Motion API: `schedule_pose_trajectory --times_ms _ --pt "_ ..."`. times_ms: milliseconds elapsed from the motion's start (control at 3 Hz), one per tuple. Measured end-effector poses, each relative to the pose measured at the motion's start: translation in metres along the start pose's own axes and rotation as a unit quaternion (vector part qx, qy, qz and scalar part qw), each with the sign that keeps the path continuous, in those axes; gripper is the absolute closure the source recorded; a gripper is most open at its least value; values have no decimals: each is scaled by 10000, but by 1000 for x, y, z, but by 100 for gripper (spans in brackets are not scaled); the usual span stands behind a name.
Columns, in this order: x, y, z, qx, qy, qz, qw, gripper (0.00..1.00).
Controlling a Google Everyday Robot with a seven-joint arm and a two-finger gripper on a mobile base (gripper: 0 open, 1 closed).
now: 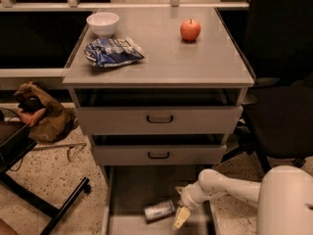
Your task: Pick blue plastic bottle from bottom drawer and place on counter
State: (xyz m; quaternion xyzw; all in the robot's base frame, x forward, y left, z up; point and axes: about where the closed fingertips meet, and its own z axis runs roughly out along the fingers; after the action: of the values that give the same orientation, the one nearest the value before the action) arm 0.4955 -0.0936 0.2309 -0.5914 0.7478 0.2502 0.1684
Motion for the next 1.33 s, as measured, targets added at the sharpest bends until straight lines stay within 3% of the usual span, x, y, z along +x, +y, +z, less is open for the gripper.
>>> schedule_pose_trajectory --times_ms 667,1333 --pt "-1 -12 74 -389 -817 -236 9956 0" --pt "-7 -18 122 -424 -1175 -323 9916 0"
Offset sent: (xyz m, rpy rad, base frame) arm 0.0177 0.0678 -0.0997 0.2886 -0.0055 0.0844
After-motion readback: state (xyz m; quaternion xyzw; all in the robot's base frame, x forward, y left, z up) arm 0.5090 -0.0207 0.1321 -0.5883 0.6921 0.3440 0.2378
